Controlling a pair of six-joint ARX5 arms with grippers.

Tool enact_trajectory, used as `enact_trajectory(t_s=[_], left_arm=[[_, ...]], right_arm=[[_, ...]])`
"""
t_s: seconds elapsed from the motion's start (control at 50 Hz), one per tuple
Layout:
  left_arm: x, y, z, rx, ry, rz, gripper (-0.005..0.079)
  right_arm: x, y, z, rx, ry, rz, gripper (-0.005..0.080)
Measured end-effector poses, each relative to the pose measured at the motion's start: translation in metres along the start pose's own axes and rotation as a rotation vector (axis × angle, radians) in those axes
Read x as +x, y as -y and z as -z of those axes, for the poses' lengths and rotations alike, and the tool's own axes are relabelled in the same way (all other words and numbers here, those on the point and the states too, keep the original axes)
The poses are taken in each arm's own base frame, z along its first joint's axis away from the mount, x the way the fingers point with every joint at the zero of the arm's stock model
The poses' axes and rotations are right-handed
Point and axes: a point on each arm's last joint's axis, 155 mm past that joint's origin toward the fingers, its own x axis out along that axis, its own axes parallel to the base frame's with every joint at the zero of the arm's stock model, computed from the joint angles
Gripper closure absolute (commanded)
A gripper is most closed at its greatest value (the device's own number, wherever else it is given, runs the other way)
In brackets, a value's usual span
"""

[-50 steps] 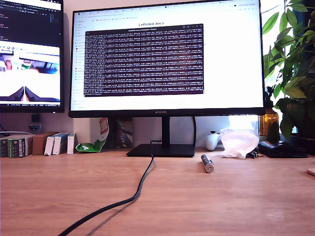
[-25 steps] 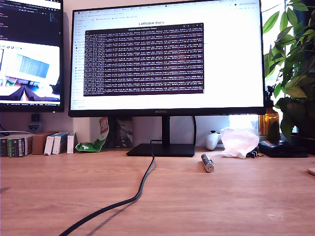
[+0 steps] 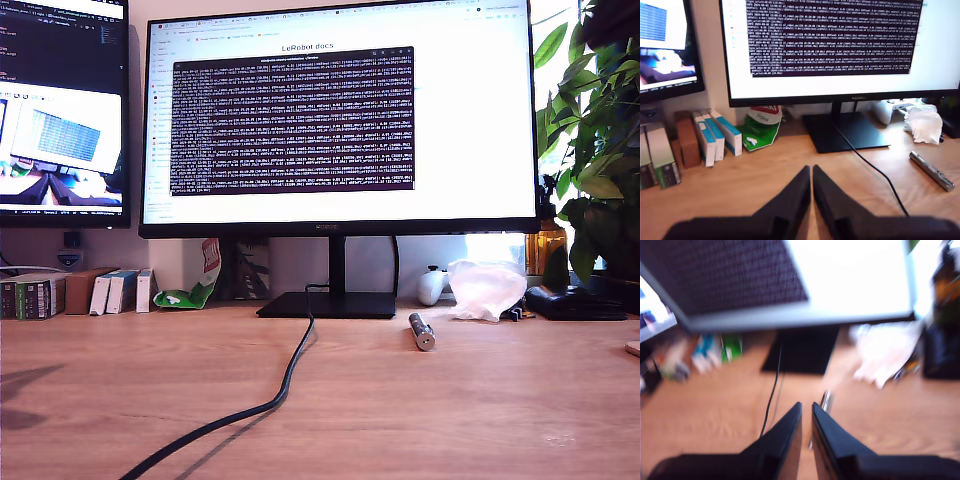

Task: Pick the metallic laser pointer with your right arm, pass it to your left arm, then place it down to the left side of the table

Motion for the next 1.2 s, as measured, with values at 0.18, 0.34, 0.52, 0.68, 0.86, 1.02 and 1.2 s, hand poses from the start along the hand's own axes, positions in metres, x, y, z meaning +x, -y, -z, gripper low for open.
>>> enact_trajectory(t_s=[0.18,0.34,0.52,0.68,0.86,1.02,1.2], left_arm=[[0.004,-0.001,-0.009,0.003,0.007,0.000,0.0765],[0.004,-0.001,-0.009,0.004,0.008,0.001,0.0765],[0.004,-0.001,-0.009,0.004,0.008,0.001,0.0765],[0.004,-0.001,-0.009,0.004,0.008,0.002,0.0765],[0.004,-0.001,-0.009,0.004,0.008,0.003,0.0765],[0.004,-0.001,-0.009,0.005,0.008,0.003,0.0765],[0.004,-0.001,-0.009,0.004,0.008,0.003,0.0765]], right_arm=[[0.054,0.007,0.033,-0.008,-0.245,0.108,0.0557],[0.089,0.020,0.081,-0.002,-0.463,0.171,0.0449],[0.104,0.024,0.113,-0.004,-0.598,0.198,0.0369],[0.123,0.010,0.106,-0.022,-0.620,0.178,0.0303],[0.145,-0.007,0.103,-0.047,-0.635,0.155,0.0303],[0.161,-0.008,0.111,-0.051,-0.688,0.165,0.0303],[0.174,-0.001,0.126,-0.047,-0.763,0.195,0.0306]])
